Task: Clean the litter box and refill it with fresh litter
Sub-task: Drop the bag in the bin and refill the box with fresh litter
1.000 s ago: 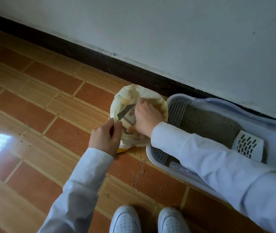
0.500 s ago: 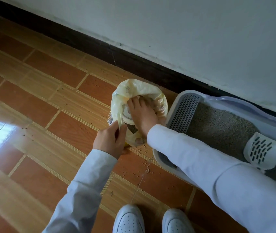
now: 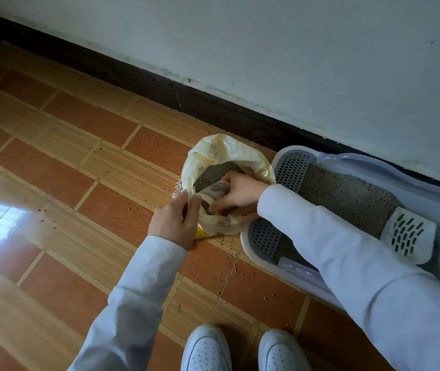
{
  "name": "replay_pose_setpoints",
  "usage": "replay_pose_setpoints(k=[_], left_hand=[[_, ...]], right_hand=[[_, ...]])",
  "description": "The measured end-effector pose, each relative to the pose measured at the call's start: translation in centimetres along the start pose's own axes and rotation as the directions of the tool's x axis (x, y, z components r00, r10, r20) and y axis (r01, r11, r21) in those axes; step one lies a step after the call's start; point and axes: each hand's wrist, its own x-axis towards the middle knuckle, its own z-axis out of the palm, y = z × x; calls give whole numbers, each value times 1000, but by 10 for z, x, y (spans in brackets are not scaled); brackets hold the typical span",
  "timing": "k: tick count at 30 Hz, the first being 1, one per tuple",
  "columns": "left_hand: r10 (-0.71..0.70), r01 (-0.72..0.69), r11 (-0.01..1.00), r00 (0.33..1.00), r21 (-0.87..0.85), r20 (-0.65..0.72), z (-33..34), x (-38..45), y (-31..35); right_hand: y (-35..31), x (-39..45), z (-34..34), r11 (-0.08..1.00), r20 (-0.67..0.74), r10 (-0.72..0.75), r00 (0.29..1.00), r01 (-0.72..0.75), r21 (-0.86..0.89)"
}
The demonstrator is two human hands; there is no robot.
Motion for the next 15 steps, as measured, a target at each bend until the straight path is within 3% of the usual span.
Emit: replay_pose_setpoints(k=[5,15], left_hand=[[6,-6,1000,1000,-11,-5,-3,-6,5],[12,-12,1000,999,-9,-33,2,-7,12]], right_hand=[[7,-28,-23,908,14,-1,1000,-5,418],[56,-96,-33,673,-199,-45,979,177,718]])
